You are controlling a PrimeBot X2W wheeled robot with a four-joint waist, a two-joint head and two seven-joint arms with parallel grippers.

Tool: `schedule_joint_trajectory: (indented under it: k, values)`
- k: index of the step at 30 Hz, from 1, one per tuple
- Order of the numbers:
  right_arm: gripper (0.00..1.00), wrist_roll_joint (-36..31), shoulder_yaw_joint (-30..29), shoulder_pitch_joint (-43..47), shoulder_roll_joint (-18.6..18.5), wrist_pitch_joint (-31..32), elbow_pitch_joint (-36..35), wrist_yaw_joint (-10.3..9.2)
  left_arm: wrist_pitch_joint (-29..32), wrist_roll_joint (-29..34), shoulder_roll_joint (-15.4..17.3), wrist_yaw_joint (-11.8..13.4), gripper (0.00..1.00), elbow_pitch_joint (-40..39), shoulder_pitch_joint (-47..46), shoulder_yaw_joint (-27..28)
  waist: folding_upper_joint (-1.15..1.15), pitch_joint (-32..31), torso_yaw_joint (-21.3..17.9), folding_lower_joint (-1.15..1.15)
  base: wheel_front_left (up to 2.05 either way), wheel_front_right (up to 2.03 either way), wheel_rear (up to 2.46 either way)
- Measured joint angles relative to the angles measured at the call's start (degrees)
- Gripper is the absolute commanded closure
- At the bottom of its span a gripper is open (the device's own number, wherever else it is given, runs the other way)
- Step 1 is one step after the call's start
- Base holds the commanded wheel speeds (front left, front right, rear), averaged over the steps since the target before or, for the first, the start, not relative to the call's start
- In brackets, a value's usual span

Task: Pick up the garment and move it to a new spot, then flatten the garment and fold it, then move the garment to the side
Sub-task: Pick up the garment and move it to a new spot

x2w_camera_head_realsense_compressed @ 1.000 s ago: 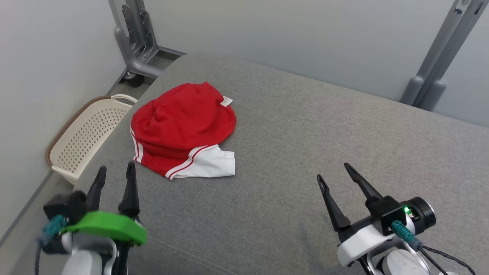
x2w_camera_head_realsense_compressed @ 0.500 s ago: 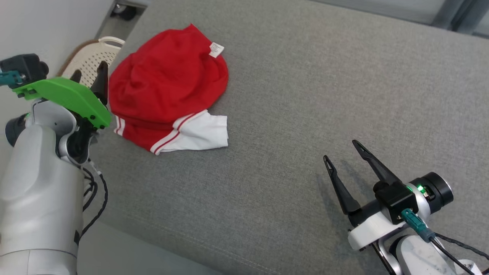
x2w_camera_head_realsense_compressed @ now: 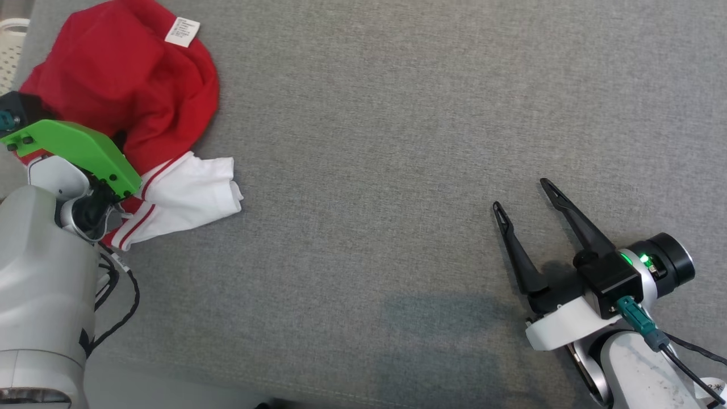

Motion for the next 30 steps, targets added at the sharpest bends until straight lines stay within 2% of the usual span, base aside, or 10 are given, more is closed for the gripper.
schedule_joint_trajectory:
  k: [4,8,11,16,19,23,26,30]
  values:
    - [0.0,0.04,-0.68,0.18,1.13,-0.66,0.92,0.0,-0.86,-2.14,0.07,0.29,1.0,-4.83,-0.23,-4.32,0.0,0.75,-1.97,0.0,0.0,0.0,0.0]
    - [0.0,0.41,-0.49,1.29,2.64,-1.77,3.1,0.0,-1.33,-6.33,-2.34,-0.12,1.0,-14.49,1.13,-11.35,0.0,-0.74,-2.62,0.0,0.0,0.0,0.0]
    - [0.0,0.88,0.11,1.87,3.94,-2.44,4.87,0.0,-1.41,-10.46,-1.46,-0.19,1.0,-22.77,2.89,-15.3,0.0,-2.73,-2.88,-0.01,0.0,0.0,0.0]
    - [0.0,2.01,0.54,1.78,5.73,-3.61,7.12,0.0,-0.38,-17.4,-1.07,-0.18,1.0,-37.6,5.76,-19.0,0.0,-6.94,-3.25,-0.01,0.0,0.0,0.0]
    - [0.0,3.09,0.89,1.65,6.49,-3.89,8.34,0.0,0.55,-20.71,-2.0,-0.15,1.0,-45.1,8.97,-19.63,0.0,-9.08,-4.24,-0.01,0.0,0.0,0.0]
    - [0.0,4.07,0.9,1.59,6.99,-4.11,8.65,0.0,1.56,-23.95,-5.46,3.05,1.0,-54.62,12.34,-20.15,0.0,-10.86,-6.91,-0.02,0.0,0.0,0.0]
    - [0.0,5.38,0.22,1.73,7.01,-4.12,7.92,0.0,2.48,-23.04,-7.24,5.64,1.0,-60.09,13.61,-22.83,0.0,-11.68,-9.46,-0.02,0.0,0.0,0.0]
    - [0.0,7.5,0.73,2.55,7.03,-4.12,7.34,0.0,2.25,-20.31,-8.54,8.18,1.0,-59.0,13.99,-25.53,0.0,-11.86,-13.26,-0.02,0.0,0.0,0.0]
